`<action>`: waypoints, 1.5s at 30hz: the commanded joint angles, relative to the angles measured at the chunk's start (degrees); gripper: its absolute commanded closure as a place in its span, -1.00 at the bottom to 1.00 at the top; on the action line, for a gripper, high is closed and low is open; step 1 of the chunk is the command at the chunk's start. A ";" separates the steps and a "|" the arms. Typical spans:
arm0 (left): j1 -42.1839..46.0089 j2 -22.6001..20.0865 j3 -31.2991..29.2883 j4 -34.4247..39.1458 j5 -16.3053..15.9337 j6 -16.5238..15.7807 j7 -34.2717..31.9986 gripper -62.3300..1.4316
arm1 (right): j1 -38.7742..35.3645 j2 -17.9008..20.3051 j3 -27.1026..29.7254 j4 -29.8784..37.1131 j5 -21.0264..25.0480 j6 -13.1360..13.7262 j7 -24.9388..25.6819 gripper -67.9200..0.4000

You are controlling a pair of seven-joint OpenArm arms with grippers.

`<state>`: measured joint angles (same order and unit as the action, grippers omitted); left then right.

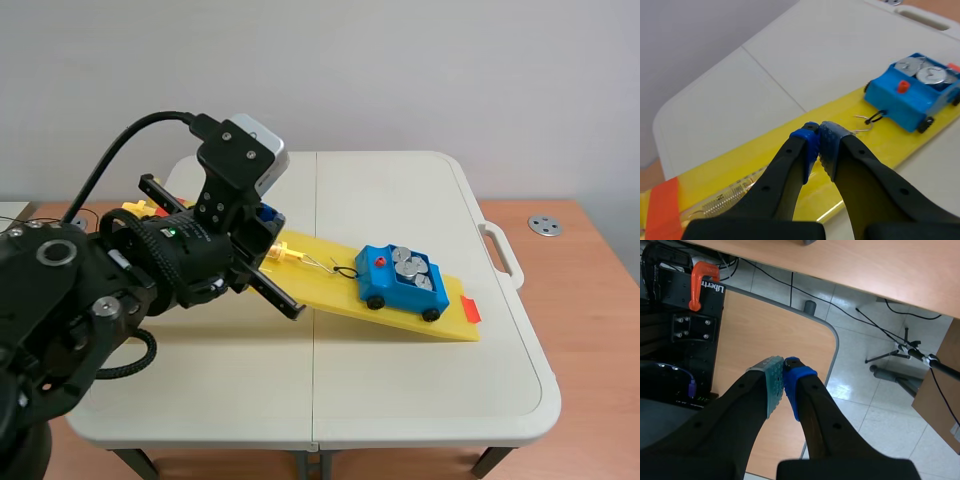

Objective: Place the four metal weights on the blue cart on the ramp.

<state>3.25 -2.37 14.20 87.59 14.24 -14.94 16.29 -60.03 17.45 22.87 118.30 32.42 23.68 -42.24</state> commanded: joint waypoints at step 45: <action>-2.29 0.57 -1.68 4.00 0.42 7.15 -5.68 0.87 | 0.20 0.96 1.22 4.11 1.01 2.99 6.21 0.97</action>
<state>2.55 -2.37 14.17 85.73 16.47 -10.50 16.27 -59.86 17.47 22.87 118.30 32.42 23.66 -41.85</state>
